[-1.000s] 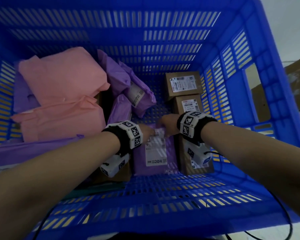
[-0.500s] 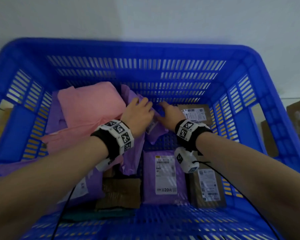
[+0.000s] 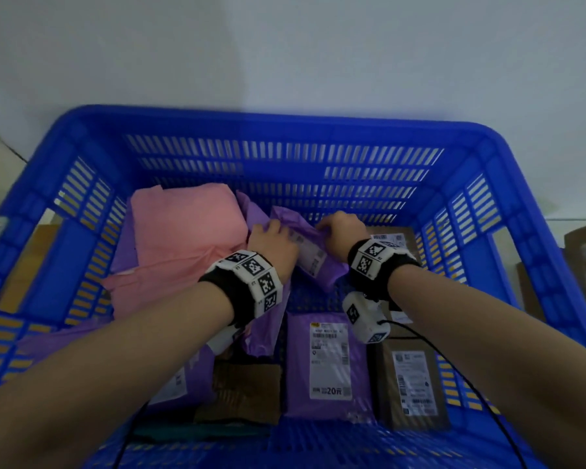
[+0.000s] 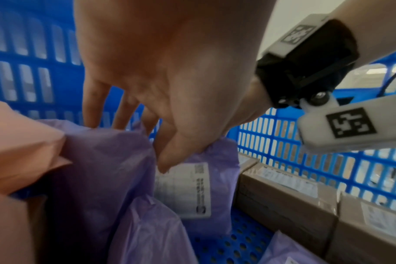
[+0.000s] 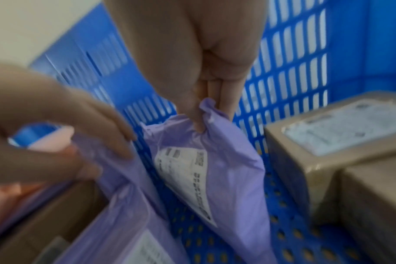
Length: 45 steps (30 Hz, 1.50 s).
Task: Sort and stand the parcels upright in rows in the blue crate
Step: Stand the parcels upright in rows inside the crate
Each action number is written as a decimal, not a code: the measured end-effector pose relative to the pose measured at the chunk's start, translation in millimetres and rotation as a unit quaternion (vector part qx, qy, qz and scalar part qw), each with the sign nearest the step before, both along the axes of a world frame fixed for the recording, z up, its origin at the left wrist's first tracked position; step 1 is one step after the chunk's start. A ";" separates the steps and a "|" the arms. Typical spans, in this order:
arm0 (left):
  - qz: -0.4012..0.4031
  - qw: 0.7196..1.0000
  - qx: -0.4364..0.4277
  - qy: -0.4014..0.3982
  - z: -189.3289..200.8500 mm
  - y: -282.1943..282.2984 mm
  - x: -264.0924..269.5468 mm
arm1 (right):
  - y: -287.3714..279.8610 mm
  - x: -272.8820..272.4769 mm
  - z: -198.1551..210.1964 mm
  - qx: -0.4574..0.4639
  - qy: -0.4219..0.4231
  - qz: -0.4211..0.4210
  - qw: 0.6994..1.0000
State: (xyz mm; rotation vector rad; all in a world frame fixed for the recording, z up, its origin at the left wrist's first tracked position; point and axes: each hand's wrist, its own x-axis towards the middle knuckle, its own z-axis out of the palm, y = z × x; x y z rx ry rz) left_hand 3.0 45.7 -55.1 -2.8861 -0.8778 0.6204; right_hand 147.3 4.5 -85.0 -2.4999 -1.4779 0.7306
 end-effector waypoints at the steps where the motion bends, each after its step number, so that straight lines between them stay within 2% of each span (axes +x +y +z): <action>1: 0.007 1.000 -0.002 0.003 1.5 0.2 -1.0 | -2.8 3.7 5.7 0.009 0.004 -0.002 1.000; 6: 0.043 0.998 -0.039 0.017 8.4 0.4 -2.8 | -21.7 26.2 39.7 0.037 0.017 0.010 0.999; 8: 0.053 0.995 -0.080 0.012 9.2 1.2 -0.8 | -31.4 35.0 51.8 0.066 0.027 -0.009 0.997; 11: 0.064 0.990 -0.124 -0.008 11.3 1.7 4.0 | -46.2 43.7 69.5 0.122 0.093 -0.067 0.986; 14: 0.102 0.975 -0.181 -0.082 16.3 -0.2 8.9 | -61.3 50.0 90.3 0.169 0.139 -0.086 0.972; 16: 0.144 0.947 -0.248 -0.145 22.4 -3.4 12.1 | -70.6 53.6 102.8 0.209 0.167 -0.092 0.959; 18: 0.194 0.904 -0.316 -0.213 26.0 -5.0 16.1 | -79.4 56.1 112.2 0.247 0.203 -0.103 0.942; 20: 0.245 0.840 -0.389 -0.287 29.0 -5.4 20.5 | -86.5 57.9 119.5 0.281 0.251 -0.116 0.919; 21: 0.277 0.791 -0.438 -0.325 31.3 -6.2 21.7 | -89.7 58.2 123.0 0.295 0.277 -0.127 0.906; 23: 0.325 0.671 -0.555 -0.369 36.6 -9.5 22.4 | -95.7 56.9 129.0 0.313 0.323 -0.150 0.881; 24: 0.333 0.619 -0.600 -0.382 39.6 -10.8 22.5 | -98.3 57.0 130.5 0.319 0.342 -0.162 0.869; 25: 0.334 0.580 -0.628 -0.398 42.5 -11.8 22.6 | -100.5 57.8 130.4 0.326 0.360 -0.172 0.857; 27: 0.340 0.530 -0.641 -0.439 44.0 -11.1 24.2 | -105.1 60.5 127.2 0.344 0.393 -0.195 0.830; 29: 0.354 0.509 -0.625 -0.473 43.1 -10.2 25.6 | -109.2 64.1 119.4 0.353 0.410 -0.219 0.812; 31: 0.361 0.509 -0.618 -0.478 39.2 -10.5 25.6 | -112.9 64.2 109.6 0.341 0.397 -0.241 0.817; 34: 0.381 0.534 -0.592 -0.469 30.4 -14.3 23.8 | -116.7 59.5 88.5 0.291 0.346 -0.240 0.859; 37: 0.398 0.579 -0.548 -0.452 14.9 -16.4 22.0 | -117.9 51.8 65.7 0.244 0.314 -0.234 0.887; 41: 0.408 0.638 -0.493 -0.427 -2.9 -19.4 18.7 | -115.1 37.3 38.2 0.224 0.313 -0.209 0.899; 45: 0.378 0.726 -0.413 -0.399 -22.5 -17.9 13.0 | -111.5 26.1 15.3 0.201 0.305 -0.176 0.914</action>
